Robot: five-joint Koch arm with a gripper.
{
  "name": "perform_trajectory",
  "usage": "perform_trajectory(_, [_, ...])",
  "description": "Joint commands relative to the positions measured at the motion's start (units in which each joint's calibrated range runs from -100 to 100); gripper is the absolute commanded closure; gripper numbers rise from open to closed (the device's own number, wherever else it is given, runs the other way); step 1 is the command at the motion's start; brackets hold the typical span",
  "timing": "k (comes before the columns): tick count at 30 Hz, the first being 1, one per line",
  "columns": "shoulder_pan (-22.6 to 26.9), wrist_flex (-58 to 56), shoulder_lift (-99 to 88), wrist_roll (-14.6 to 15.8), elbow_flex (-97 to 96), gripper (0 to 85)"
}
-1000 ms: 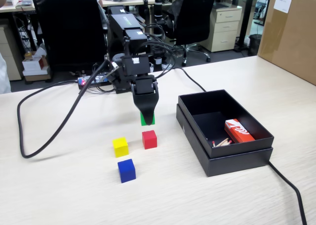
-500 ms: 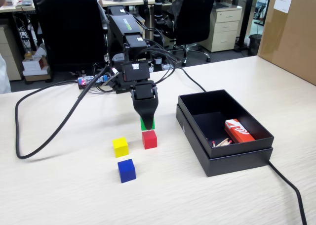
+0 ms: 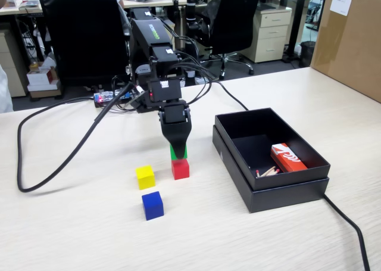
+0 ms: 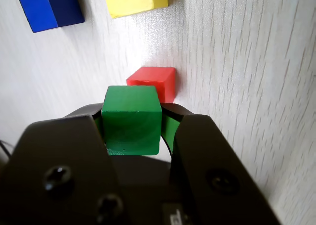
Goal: Put the green cube on top of the red cube
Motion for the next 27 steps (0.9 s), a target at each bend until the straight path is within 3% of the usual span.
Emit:
perform_trajectory(1, [0.1,1.9,-0.5,0.0,1.3,77.4])
perform_trajectory(11, [0.3,2.0,0.5,0.0,2.0,77.3])
perform_trajectory(15, [0.3,2.0,1.3,-0.1,2.0,65.6])
perform_trajectory(26, [0.4,2.0,1.5,-0.4,1.7,50.1])
perform_trajectory(27, [0.4,1.9,1.5,-0.6,1.5,45.9])
